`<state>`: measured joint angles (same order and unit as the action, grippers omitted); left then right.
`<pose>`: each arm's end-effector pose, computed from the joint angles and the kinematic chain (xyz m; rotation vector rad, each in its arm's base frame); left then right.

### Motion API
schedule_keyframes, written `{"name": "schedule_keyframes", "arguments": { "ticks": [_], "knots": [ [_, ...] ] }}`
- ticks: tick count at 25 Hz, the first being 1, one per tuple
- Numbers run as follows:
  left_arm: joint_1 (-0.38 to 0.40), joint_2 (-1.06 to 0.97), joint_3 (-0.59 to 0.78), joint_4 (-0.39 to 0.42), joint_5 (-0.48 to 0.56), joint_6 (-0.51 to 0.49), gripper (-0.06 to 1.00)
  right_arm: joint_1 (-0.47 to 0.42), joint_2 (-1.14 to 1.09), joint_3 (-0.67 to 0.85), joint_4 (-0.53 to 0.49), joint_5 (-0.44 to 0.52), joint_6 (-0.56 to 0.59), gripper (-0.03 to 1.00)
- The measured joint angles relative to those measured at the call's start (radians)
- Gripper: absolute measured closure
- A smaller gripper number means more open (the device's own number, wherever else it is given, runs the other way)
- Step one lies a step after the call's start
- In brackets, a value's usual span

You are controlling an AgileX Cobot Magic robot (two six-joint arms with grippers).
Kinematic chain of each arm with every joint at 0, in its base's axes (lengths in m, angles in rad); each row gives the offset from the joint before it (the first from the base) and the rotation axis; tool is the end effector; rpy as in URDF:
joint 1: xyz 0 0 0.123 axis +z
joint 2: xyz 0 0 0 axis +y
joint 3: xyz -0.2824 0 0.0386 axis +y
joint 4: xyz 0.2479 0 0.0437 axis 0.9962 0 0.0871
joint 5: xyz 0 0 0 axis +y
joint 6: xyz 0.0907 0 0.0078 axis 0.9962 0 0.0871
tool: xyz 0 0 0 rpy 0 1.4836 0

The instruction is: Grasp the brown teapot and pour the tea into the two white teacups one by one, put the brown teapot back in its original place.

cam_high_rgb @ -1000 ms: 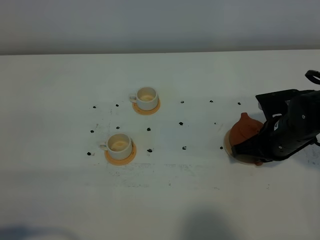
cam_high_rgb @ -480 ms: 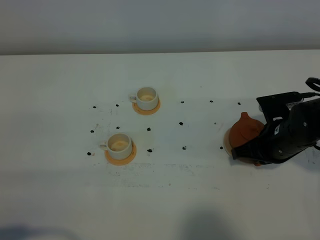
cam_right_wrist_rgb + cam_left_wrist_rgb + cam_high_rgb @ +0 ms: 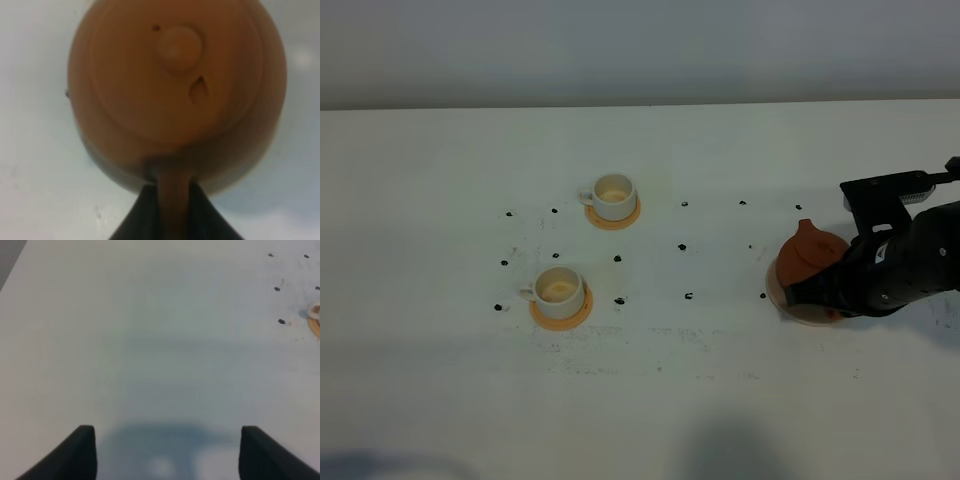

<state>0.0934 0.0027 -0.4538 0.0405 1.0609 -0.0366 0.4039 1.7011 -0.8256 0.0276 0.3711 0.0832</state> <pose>0.0002 0.0033 0.2643 -0.1367 2.0893 0.0833 0.2788 0.1202 0.1522 -0.4057 2.7115 0.1584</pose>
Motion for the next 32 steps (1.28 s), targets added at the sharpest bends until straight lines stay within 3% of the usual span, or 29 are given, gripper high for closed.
{"name": "schedule_keyframes", "arguments": {
  "ticks": [9,32],
  "knots": [
    [0.0,0.0,0.0,0.0,0.0,0.0,0.37,0.0,-0.012,0.002,-0.002,-0.02,0.0,0.88],
    [0.0,0.0,0.0,0.0,0.0,0.0,0.37,0.0,-0.023,0.173,0.02,-0.319,-0.013,0.88]
  ]
}}
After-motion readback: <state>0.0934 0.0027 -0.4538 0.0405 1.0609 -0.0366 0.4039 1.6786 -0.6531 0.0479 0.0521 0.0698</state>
